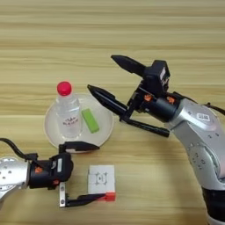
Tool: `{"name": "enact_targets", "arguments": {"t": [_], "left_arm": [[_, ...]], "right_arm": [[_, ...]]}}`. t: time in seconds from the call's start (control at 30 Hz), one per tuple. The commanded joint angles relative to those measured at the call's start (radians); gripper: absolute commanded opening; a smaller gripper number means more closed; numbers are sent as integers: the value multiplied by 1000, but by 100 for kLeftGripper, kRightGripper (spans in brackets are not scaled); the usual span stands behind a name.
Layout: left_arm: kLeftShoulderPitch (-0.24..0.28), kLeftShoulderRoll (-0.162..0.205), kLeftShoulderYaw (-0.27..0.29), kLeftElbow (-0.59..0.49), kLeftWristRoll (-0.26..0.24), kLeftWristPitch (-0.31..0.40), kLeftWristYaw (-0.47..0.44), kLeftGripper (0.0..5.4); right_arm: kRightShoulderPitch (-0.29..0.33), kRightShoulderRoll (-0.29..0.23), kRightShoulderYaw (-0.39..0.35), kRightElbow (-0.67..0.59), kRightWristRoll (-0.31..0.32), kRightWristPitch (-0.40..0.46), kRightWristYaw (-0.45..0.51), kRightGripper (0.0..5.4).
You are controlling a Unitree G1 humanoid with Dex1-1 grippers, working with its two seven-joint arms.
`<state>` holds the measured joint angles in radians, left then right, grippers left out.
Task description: Move the objects on the table
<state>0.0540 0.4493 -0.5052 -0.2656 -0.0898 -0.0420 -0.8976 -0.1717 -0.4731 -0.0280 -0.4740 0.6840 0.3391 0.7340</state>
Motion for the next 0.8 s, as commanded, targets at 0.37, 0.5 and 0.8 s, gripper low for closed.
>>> {"name": "enact_targets", "arguments": {"t": [0.37,0.5,0.8], "left_arm": [[38,37,141,-191,-203,78,20,537],[33,5,179,-218,-255,91,60,537],[20,-80,282,-285,-372,111,184,537]], "right_arm": [[-15,15,-8,15,-28,-8,-14,540],[-13,20,-12,17,-32,-9,-16,540],[3,32,-25,16,-37,-16,-31,540]]}}
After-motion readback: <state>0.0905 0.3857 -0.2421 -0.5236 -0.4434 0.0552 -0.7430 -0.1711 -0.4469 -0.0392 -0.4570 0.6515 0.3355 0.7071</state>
